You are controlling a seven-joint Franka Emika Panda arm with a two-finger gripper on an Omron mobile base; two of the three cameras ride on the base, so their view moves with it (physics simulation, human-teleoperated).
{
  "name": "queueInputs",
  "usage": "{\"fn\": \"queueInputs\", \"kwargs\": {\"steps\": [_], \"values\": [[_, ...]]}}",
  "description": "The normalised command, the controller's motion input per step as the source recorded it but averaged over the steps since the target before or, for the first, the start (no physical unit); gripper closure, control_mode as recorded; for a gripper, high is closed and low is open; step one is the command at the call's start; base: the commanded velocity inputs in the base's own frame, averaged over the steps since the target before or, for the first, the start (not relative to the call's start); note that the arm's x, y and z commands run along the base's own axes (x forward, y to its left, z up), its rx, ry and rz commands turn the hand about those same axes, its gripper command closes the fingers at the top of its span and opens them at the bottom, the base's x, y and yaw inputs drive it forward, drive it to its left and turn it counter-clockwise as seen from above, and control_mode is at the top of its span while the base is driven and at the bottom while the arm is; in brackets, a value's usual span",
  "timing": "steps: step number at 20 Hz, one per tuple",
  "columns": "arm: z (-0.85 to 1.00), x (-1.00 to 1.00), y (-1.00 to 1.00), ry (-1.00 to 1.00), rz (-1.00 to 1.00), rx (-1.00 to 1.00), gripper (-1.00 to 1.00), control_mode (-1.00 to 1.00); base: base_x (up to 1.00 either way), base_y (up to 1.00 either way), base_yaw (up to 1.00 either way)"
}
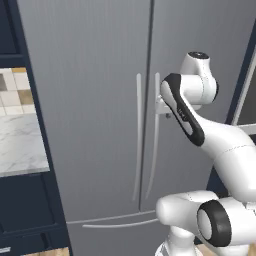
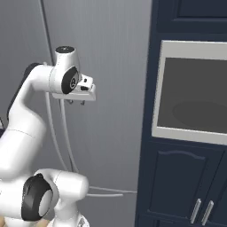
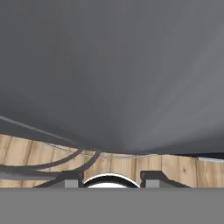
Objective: Navigate to the coffee machine.
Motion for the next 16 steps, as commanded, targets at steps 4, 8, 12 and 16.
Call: {"fn": "queueInputs", "kwargs": {"steps": [4, 8, 12, 16], "values": [[0.00, -0.72, 0.00, 0.00, 0.00, 0.00, -1.00, -1.00, 0.00, 0.00, 0.00], [0.00, -1.00, -0.01, -0.04, 0.00, 0.03, -1.00, -1.00, 0.00, 0.00, 0.00], [-0.01, -1.00, 0.00, -0.05, 0.00, 0.01, -1.00, -1.00, 0.00, 0.00, 0.00], [-0.06, -0.49, 0.00, 0.00, 0.00, 0.00, -1.00, -1.00, 0.00, 0.00, 0.00]]}}
